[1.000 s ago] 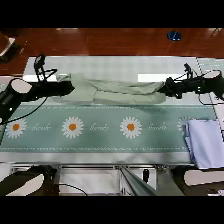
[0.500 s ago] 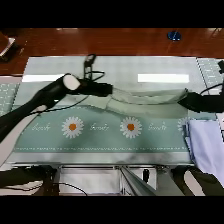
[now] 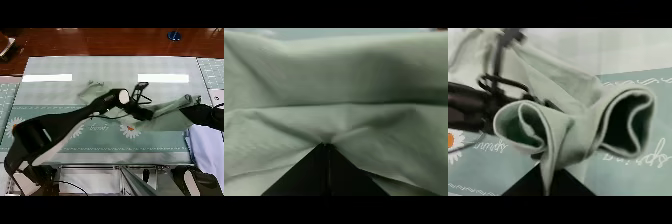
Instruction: Fold the shirts.
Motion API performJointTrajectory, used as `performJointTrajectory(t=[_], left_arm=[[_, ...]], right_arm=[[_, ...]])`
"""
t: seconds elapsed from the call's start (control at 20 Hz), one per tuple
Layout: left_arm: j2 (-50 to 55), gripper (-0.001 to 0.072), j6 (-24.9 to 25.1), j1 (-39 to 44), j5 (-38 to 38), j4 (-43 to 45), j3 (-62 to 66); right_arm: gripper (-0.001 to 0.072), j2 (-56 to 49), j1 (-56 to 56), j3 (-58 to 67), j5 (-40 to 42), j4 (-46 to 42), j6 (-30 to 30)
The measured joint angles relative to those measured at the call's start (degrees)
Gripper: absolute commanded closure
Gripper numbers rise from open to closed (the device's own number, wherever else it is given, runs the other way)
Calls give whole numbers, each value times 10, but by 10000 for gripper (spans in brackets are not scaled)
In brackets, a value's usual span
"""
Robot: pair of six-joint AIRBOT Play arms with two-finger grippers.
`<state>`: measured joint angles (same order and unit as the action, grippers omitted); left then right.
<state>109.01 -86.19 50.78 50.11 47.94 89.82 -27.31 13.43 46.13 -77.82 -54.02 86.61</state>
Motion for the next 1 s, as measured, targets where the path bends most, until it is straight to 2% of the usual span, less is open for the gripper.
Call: performJointTrajectory(t=[0.1,0.2,0.35,0.5,0.75,1.0], left_arm=[[6,690,7,4,12,-5,16],[1,689,9,-25,36,4,26],[-40,690,-9,-117,70,32,22],[-128,689,-24,-236,86,56,-21],[-340,689,-13,-379,59,75,-156],[-525,689,5,-422,20,76,-299]], right_arm=[[681,4,0,0,3,9,0],[681,2,0,4,4,17,0],[681,-23,-1,25,6,41,-12],[681,-77,-22,53,21,81,-36],[681,-247,-177,129,118,130,-71],[681,-484,-314,275,195,143,-80]])
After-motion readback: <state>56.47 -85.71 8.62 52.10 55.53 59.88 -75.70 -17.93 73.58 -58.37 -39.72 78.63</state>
